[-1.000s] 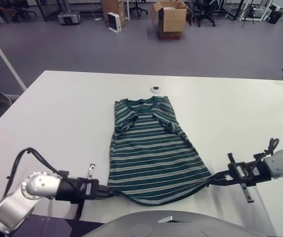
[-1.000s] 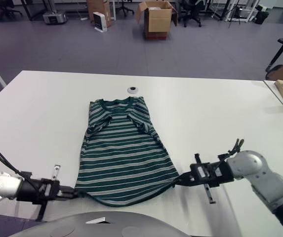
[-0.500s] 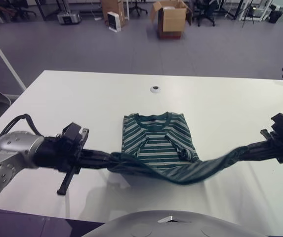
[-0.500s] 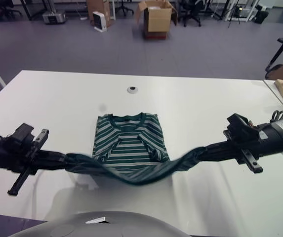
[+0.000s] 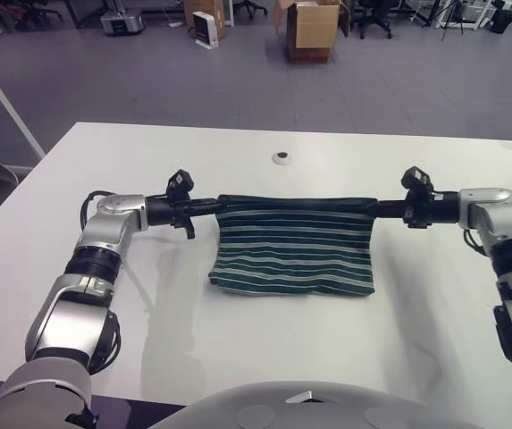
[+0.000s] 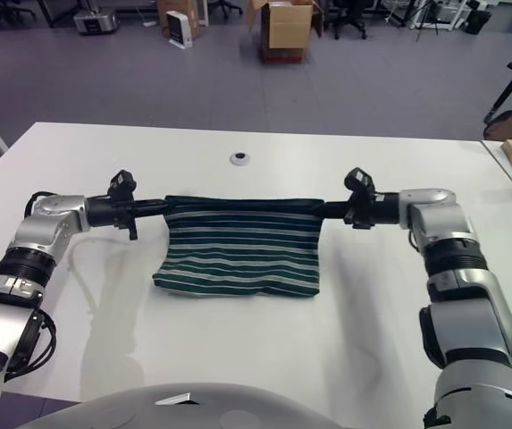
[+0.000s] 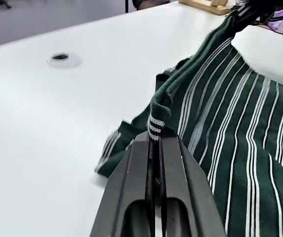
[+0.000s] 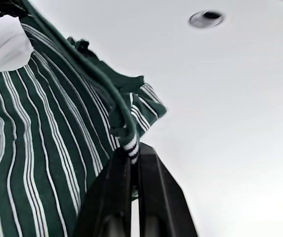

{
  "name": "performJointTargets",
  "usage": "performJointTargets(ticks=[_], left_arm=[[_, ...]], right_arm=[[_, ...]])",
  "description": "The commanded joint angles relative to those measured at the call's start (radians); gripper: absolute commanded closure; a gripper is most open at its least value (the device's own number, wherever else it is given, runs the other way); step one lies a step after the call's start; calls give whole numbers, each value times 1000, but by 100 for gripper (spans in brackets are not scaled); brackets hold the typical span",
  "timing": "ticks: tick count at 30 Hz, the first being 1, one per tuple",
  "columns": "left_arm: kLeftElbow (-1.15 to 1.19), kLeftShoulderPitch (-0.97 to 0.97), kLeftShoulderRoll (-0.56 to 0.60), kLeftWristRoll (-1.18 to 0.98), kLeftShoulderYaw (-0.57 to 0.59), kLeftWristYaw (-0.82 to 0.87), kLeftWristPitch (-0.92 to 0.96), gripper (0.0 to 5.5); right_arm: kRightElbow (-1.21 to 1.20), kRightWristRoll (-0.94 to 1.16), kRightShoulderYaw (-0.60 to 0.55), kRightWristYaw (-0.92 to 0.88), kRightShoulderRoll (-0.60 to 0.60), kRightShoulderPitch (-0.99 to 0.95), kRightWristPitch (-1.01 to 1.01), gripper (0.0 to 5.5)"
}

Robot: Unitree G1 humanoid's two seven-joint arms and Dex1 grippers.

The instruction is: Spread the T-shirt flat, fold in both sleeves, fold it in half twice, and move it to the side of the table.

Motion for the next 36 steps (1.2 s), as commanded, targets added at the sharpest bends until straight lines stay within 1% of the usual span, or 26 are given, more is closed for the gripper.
performJointTargets(ticks=[1, 3, 6, 11, 12, 13, 14, 17, 19, 20, 22, 23, 24, 26, 28, 30, 31, 33, 36], left_arm=[[4, -36, 8, -21, 81, -40, 43, 548], [3, -41, 6, -16, 99, -53, 65, 548], [48, -41, -10, 59, 72, -34, 24, 548], [218, -81, -69, 198, 40, 65, -76, 548], [249, -90, -78, 218, 38, 86, -84, 550], [279, -101, -91, 236, 39, 117, -92, 550], [302, -111, -101, 249, 43, 136, -98, 522], [356, -134, -118, 260, 83, 214, -117, 473], [371, -131, -109, 232, 145, 274, -134, 439], [366, -120, -99, 221, 177, 305, -146, 422], [298, -62, -78, 195, 240, 346, -162, 379], [249, -29, -74, 182, 263, 353, -161, 362], [187, 8, -74, 174, 277, 361, -160, 341], [62, 67, -89, 156, 291, 371, -140, 302], [-105, 150, -108, 145, 305, 410, -107, 302], [-256, 225, -116, 132, 319, 458, -65, 302], [-313, 251, -117, 128, 324, 477, -44, 302], [-419, 291, -114, 127, 341, 532, -15, 302], [-565, 326, -115, 137, 354, 605, 6, 302]], right_arm=[[106, -61, -17, -5, 33, -89, -45, 550], [154, -81, -25, -10, 44, -114, -62, 550], [225, -119, -31, -43, 83, -154, -87, 550], [313, -163, -53, -132, 164, -191, -112, 550], [332, -173, -57, -156, 177, -196, -118, 518], [353, -183, -67, -204, 190, -201, -133, 504], [371, -191, -78, -251, 200, -206, -151, 485], [355, -192, -136, -407, 222, -211, -246, 429], [220, -194, -140, -432, 239, -155, -298, 391], [87, -184, -131, -426, 254, -97, -295, 374], [-313, -120, -70, -396, 299, 80, -197, 363], [-459, -110, -31, -387, 314, 150, -163, 363], [-551, -139, 22, -383, 319, 206, -169, 363], [-645, -232, 119, -399, 309, 292, -193, 363], [-706, -362, 239, -403, 274, 364, -221, 363], [-789, -445, 321, -354, 203, 427, -219, 363], [-817, -477, 339, -334, 166, 447, -216, 363], [-806, -558, 340, -330, 75, 453, -228, 363], [-743, -610, 287, -329, -71, 446, -303, 363]])
